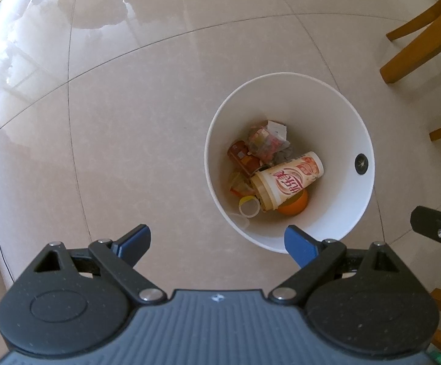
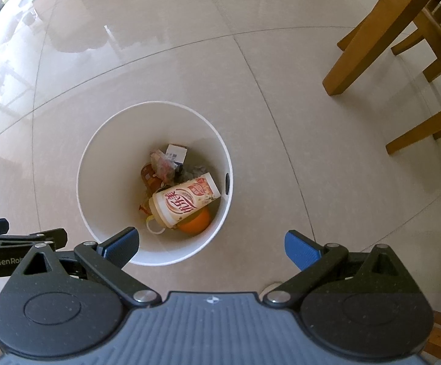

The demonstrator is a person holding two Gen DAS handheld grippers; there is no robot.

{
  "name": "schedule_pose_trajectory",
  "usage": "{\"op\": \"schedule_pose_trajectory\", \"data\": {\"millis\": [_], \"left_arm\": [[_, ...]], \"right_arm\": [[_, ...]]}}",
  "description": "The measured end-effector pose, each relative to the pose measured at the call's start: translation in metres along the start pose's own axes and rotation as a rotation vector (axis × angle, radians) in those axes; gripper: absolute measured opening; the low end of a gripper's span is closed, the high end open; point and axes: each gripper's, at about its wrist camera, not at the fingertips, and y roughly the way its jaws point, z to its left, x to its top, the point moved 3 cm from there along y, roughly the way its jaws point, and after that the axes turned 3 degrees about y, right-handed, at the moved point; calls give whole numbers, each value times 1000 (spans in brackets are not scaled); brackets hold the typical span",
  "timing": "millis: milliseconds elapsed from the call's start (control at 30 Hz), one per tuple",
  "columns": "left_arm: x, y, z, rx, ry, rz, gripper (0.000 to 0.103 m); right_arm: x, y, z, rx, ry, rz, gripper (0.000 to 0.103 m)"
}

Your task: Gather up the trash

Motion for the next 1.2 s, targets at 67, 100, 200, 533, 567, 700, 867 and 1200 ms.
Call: {"op": "schedule_pose_trajectory", "data": {"millis": [67, 100, 200, 533, 567, 700, 867, 1200], "left_arm": [[0, 0, -1, 3, -1, 1, 95], [0, 0, -1, 2, -1, 0, 95], [0, -1, -1, 2, 0, 1, 95], [1, -2, -2, 2, 0, 2, 95], [1, -2, -2, 3, 1, 3, 95], [1, -2, -2, 0, 2, 5, 95], [2, -2, -3, 0, 4, 5, 95], [4, -1, -3, -9, -7, 5, 95]], "right_arm": [[0, 0, -1, -2, 2, -1, 103], [1, 0, -1, -2, 4, -1, 103], [2, 0, -2, -1, 8, -2, 103], [0, -1, -3, -2, 11, -4, 103], [0, -1, -4, -2, 11, -4, 103], [0, -1, -5, -6, 10, -3, 103], [2, -1, -6, -8, 15, -5, 103], [3, 0, -7, -8, 15, -5, 103]]}}
